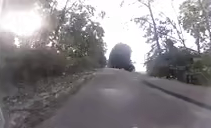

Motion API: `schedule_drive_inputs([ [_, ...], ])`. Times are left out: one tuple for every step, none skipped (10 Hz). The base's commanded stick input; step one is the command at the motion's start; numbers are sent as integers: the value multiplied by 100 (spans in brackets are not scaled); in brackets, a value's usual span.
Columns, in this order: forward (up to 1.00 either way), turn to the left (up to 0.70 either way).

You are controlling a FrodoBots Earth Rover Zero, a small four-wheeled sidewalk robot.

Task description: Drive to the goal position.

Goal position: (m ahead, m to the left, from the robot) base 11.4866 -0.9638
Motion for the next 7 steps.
schedule_drive_inputs([
  [70, 0],
  [70, 4],
  [70, 9],
  [70, 19],
  [70, 35],
  [70, 18],
  [70, 0],
])
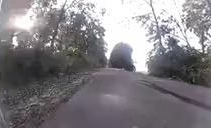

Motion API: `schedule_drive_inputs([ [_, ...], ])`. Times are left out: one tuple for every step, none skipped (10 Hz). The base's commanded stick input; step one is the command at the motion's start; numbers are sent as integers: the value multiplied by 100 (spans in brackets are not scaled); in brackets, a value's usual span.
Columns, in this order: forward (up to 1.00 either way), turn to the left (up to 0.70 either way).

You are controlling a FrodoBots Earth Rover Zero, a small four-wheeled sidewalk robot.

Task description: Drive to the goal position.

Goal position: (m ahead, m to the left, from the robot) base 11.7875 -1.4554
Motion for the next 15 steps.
schedule_drive_inputs([
  [70, 0],
  [70, 0],
  [70, 0],
  [70, 0],
  [70, -1],
  [70, -10],
  [70, -27],
  [70, -34],
  [70, -23],
  [70, 0],
  [70, 0],
  [70, 0],
  [70, 0],
  [70, 0],
  [70, -1],
])
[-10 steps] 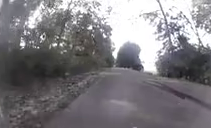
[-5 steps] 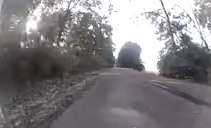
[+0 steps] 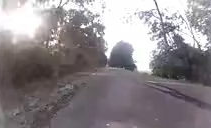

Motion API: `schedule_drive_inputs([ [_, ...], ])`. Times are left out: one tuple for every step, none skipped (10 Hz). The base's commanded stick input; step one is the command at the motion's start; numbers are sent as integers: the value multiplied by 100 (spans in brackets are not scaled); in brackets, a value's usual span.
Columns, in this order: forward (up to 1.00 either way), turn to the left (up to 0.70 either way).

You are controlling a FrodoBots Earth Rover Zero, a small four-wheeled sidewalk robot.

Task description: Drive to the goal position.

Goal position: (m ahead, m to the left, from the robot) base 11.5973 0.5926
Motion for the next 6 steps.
schedule_drive_inputs([
  [70, -1],
  [70, 0],
  [70, 0],
  [70, 0],
  [70, 0],
  [70, 0],
])
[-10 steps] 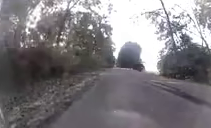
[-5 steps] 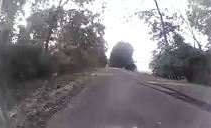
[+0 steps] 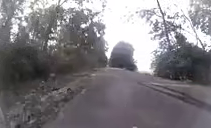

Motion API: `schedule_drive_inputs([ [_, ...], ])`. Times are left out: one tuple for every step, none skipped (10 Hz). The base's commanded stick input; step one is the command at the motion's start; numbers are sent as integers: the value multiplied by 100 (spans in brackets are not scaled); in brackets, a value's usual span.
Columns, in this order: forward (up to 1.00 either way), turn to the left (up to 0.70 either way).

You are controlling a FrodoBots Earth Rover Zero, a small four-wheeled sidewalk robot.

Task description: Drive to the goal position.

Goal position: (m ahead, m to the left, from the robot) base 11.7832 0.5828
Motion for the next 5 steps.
schedule_drive_inputs([
  [70, -8],
  [70, -23],
  [70, -34],
  [70, -8],
  [70, 0],
])
